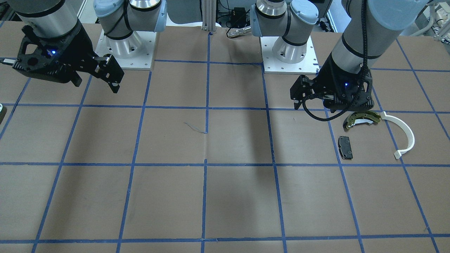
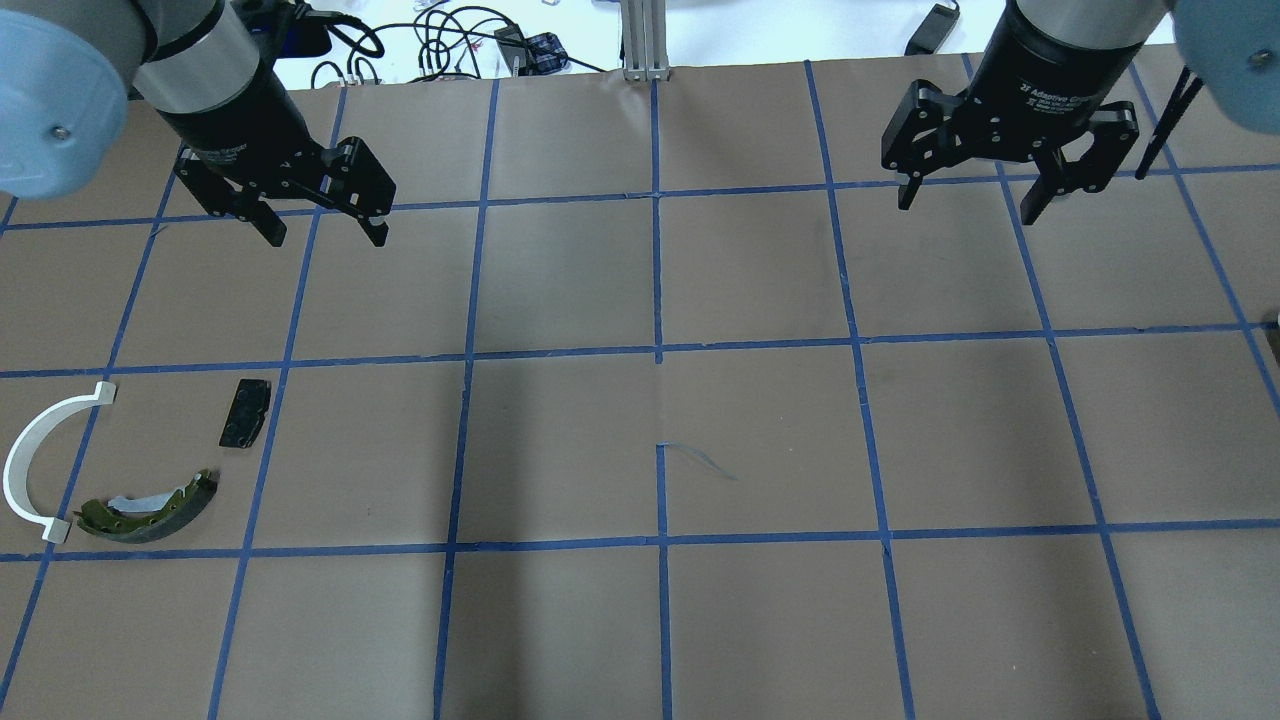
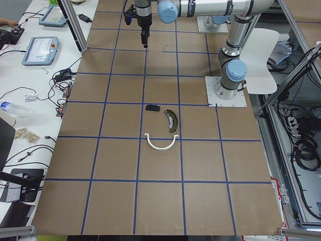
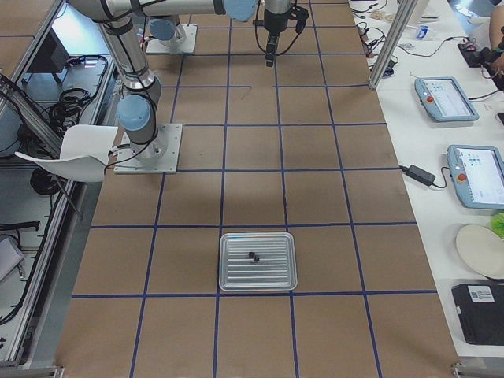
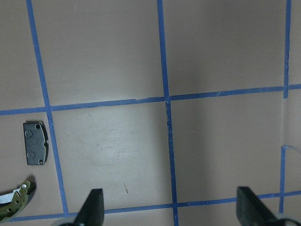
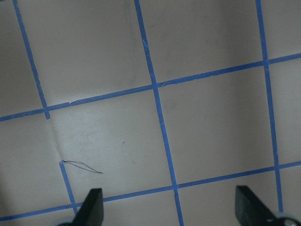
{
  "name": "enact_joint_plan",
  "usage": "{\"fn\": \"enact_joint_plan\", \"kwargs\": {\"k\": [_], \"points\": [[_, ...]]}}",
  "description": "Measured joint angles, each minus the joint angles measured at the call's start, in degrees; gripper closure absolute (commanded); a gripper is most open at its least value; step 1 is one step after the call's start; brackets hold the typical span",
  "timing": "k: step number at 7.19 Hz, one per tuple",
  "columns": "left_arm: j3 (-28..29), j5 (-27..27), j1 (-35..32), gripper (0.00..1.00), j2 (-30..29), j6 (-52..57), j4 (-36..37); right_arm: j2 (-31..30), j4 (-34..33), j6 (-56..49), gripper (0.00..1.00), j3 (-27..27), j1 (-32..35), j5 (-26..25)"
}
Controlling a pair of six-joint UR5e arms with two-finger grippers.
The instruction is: Place bearing gear from tray to pile
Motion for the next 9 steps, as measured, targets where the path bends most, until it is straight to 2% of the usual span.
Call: {"fn": "enact_joint_plan", "kwargs": {"k": [4, 6, 7, 9], "points": [[-0.21, -0.13, -0.05, 0.0, -0.02, -0.06, 0.06, 0.51, 0.14, -0.93, 0.0, -0.36, -0.19, -0.53], [-0.45, -0.16, -0.05, 0.0, -0.06, -0.08, 0.14, 0.38, 0.72, -3.73, 0.0, -0.29, -2.04, -3.22], [-0.59, -0.16, -0.07, 0.0, 0.01, -0.09, 0.16, 0.35, 1.01, -4.85, 0.0, -0.31, -4.89, -5.37], [-0.64, -0.16, -0.12, 0.0, 0.05, -0.09, 0.18, 1.05, 0.96, -11.0, 0.0, -0.24, -15.31, -7.06]]}}
